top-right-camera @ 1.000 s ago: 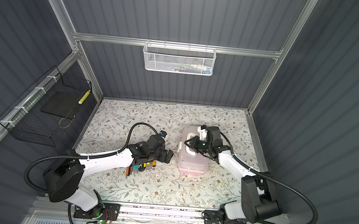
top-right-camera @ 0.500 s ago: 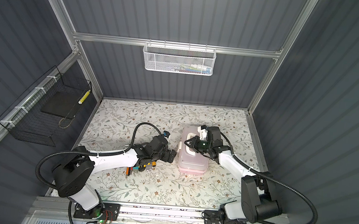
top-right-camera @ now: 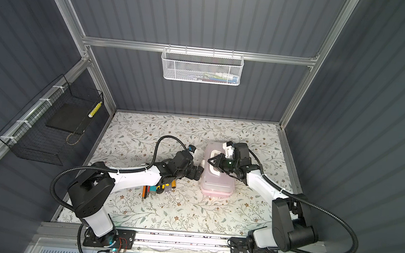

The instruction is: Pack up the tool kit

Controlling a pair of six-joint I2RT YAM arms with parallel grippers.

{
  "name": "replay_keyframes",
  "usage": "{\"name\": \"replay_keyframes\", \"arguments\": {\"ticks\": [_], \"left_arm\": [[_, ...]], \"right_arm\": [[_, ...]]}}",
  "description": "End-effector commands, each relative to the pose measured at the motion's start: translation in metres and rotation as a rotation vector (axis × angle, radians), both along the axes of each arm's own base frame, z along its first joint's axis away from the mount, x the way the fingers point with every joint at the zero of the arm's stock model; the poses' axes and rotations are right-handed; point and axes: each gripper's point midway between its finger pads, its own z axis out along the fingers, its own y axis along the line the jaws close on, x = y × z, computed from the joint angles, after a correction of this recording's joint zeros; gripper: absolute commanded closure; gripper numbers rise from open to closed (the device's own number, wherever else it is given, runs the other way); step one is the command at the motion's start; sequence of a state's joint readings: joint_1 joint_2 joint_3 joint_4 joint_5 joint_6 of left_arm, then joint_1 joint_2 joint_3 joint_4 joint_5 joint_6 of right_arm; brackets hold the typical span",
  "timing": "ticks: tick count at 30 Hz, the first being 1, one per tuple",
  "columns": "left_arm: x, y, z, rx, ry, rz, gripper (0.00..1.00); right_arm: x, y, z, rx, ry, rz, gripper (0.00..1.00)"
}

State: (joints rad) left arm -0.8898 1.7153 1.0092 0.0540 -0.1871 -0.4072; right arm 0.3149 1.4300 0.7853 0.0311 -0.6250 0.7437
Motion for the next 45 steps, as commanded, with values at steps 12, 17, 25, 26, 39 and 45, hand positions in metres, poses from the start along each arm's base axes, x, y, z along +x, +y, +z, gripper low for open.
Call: {"name": "replay_keyframes", "arguments": {"ticks": [12,17,25,26,39,45], "left_arm": [[0.038,0.074,-0.02,0.059,0.018,0.317,0.05],[0.039,0.098,-0.024,0.086,0.043,0.365,0.06],[0.031,0.077,0.023,-0.047,0.007,0.239,0.04],[0.031,0.072,0.029,-0.062,0.005,0.22,0.04],[0.023,0.034,0.077,-0.271,0.05,0.032,0.0],[0.017,0.034,0.087,-0.406,0.095,-0.005,0.01]], "right_arm": [[-0.025,0.004,-0.031,-0.024,0.079,0.085,1.0],[-0.026,0.005,-0.029,-0.016,0.077,0.098,1.0],[-0.023,0.01,-0.016,0.015,0.061,0.114,1.0],[-0.022,0.011,-0.014,0.02,0.06,0.114,1.0],[-0.022,0.022,0.03,0.237,0.028,0.175,1.0],[-0.021,0.022,0.047,0.358,0.022,0.196,1.0]]}}
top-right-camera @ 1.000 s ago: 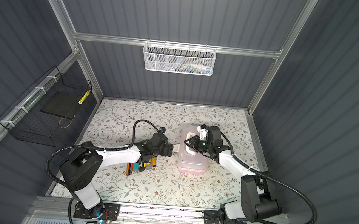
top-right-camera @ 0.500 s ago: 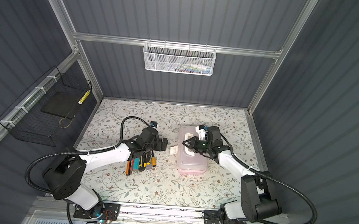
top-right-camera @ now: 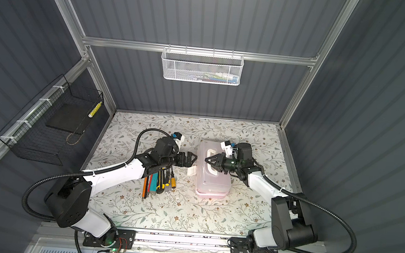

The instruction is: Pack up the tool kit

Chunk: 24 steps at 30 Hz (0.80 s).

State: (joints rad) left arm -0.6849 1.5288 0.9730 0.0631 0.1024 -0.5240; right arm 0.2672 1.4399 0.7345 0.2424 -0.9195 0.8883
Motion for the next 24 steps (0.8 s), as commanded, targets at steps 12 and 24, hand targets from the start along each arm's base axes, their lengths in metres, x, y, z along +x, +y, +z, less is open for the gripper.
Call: {"name": "replay_keyframes", "arguments": {"ticks": [12,24], "left_arm": [[-0.001,-0.013,0.015,-0.321,0.09,-0.083,0.01],[0.006,-0.038,0.025,-0.448,0.111,-0.164,0.01]], "right_arm": [[-0.008,0.006,0.021,0.242,0.016,0.096,1.0],[-0.007,0.006,0.011,0.234,0.034,0.093,1.0]]}}
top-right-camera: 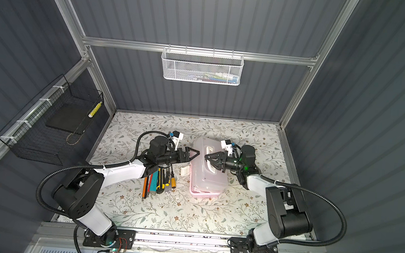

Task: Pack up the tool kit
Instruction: 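Lift the clear lid edge with the left gripper while right gripper holds handle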

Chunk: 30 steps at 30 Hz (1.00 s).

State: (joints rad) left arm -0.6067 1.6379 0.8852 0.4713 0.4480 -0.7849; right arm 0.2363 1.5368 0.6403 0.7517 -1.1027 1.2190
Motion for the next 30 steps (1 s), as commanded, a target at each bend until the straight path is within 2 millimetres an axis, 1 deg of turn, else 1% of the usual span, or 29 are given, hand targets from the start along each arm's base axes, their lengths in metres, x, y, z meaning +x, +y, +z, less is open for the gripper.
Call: {"name": "replay_keyframes", "arguments": {"ticks": [1,6,9,12,16,20,21,22,24,26,30], "left_arm": [[0.005,-0.012,0.018,-0.083,-0.017,-0.04,0.01],[0.011,-0.019,0.027,-0.107,-0.032,-0.052,0.01],[0.012,-0.022,0.032,-0.108,-0.046,-0.065,0.01],[0.012,-0.028,0.034,-0.116,-0.047,-0.083,0.01],[0.011,-0.037,0.03,-0.117,-0.05,-0.106,0.01],[0.01,-0.042,0.028,-0.117,-0.053,-0.115,0.01],[0.01,-0.043,0.027,-0.117,-0.052,-0.117,0.01],[0.01,-0.045,0.027,-0.116,-0.052,-0.12,0.01],[0.009,-0.048,0.03,-0.118,-0.056,-0.126,0.01],[0.009,-0.049,0.032,-0.118,-0.062,-0.127,0.02],[0.009,-0.052,0.035,-0.103,-0.075,-0.133,0.02]], "right_arm": [[-0.005,0.001,-0.009,0.0,0.012,0.025,1.0],[-0.004,0.0,-0.012,-0.034,0.01,0.016,1.0],[-0.005,-0.001,-0.01,-0.047,0.006,0.012,1.0],[-0.004,-0.001,-0.007,-0.046,0.002,0.012,1.0],[-0.001,0.0,-0.01,-0.049,0.014,0.012,1.0],[0.0,0.0,-0.011,-0.049,0.015,0.013,1.0],[0.0,0.0,-0.011,-0.05,0.016,0.013,0.98],[-0.001,0.0,-0.011,-0.052,0.016,0.013,0.92],[-0.001,-0.001,-0.008,-0.071,0.003,0.006,0.78],[-0.001,-0.005,-0.007,-0.11,-0.015,-0.013,0.67],[-0.001,-0.011,0.001,-0.173,-0.052,-0.037,0.59]]}}
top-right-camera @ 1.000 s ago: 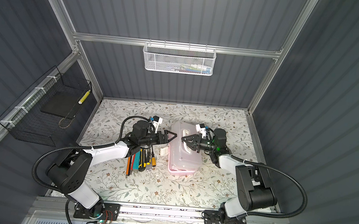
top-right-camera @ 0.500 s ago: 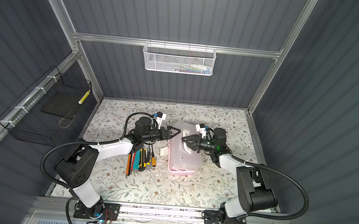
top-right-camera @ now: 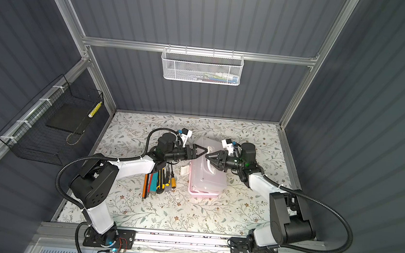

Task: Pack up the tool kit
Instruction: 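Lift the clear lid edge with the left gripper while right gripper holds handle, then swing the clear lid open with the left gripper while right gripper releases handle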

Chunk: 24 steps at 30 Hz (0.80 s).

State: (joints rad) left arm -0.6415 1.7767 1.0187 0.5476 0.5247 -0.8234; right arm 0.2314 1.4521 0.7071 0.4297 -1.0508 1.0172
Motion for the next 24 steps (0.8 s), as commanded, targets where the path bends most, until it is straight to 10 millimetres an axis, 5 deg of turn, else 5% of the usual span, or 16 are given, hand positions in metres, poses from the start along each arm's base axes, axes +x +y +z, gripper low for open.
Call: {"name": "replay_keyframes", "arguments": {"ticks": [1,7,13,24], "left_arm": [[0.0,-0.01,0.025,-0.028,-0.067,-0.032,0.02],[-0.002,-0.012,0.033,-0.034,-0.082,-0.033,0.02],[-0.008,-0.023,0.046,-0.016,-0.109,-0.048,0.02],[-0.014,-0.07,0.074,0.002,-0.159,-0.11,0.01]], "right_arm": [[-0.002,-0.007,0.0,-0.083,-0.026,-0.018,0.57],[-0.001,-0.024,0.005,-0.187,-0.047,-0.083,0.52],[-0.003,-0.052,0.03,-0.227,-0.11,-0.18,0.5],[-0.019,-0.116,0.044,-0.359,-0.172,-0.431,0.48]]}}
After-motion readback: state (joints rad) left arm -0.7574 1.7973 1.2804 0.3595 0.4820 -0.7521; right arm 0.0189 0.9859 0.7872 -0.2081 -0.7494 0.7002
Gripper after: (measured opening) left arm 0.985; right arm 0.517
